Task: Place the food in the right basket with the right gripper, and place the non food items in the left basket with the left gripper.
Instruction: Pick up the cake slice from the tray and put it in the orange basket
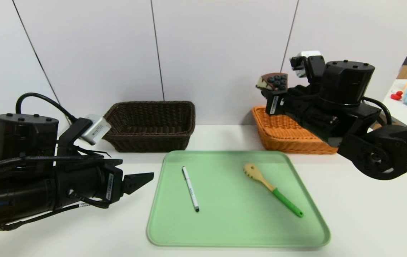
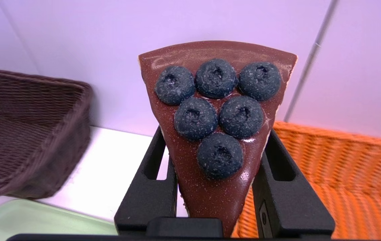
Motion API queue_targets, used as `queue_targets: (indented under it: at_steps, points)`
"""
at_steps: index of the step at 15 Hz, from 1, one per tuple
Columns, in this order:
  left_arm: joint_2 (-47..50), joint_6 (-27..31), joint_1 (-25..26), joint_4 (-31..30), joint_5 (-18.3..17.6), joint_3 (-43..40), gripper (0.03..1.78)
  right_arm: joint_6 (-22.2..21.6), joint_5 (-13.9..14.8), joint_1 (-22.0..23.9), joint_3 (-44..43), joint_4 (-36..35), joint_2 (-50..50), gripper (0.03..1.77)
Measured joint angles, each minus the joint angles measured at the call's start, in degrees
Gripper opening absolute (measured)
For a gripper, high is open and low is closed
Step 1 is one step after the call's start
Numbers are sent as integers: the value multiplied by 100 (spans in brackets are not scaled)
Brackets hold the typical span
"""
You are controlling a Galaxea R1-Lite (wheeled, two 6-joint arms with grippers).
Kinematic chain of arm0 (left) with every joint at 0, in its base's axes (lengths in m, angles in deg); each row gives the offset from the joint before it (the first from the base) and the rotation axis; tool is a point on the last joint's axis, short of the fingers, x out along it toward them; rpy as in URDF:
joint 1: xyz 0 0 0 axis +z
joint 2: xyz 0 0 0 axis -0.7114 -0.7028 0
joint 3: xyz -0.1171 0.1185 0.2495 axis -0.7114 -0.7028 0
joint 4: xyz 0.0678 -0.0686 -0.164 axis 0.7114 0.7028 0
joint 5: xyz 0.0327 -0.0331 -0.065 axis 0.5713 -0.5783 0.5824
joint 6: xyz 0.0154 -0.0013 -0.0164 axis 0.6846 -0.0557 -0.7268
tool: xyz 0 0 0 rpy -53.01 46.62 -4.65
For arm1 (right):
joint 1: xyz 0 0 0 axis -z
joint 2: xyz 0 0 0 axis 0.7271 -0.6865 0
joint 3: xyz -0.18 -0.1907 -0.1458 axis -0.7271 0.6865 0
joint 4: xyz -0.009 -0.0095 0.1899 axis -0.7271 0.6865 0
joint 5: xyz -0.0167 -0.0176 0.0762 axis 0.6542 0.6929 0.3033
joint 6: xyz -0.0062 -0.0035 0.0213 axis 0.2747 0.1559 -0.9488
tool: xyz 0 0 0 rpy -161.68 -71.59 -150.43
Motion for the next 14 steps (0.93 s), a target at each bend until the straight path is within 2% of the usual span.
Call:
queue_targets:
  at_steps: [3,6,10,14]
  points:
    - [-5,-6,0,0,-16,-11,169,-329,41,28,-189,483,9,61]
    - [-5,-9,7,0,-27,-20,169,-321,-20,63,-424,725,-11,61]
    - [-71,-9,7,-113,-27,-20,169,105,-52,308,-672,664,-273,61]
    - [-218,-13,9,-356,-24,-6,169,141,-72,599,-1002,680,-546,59]
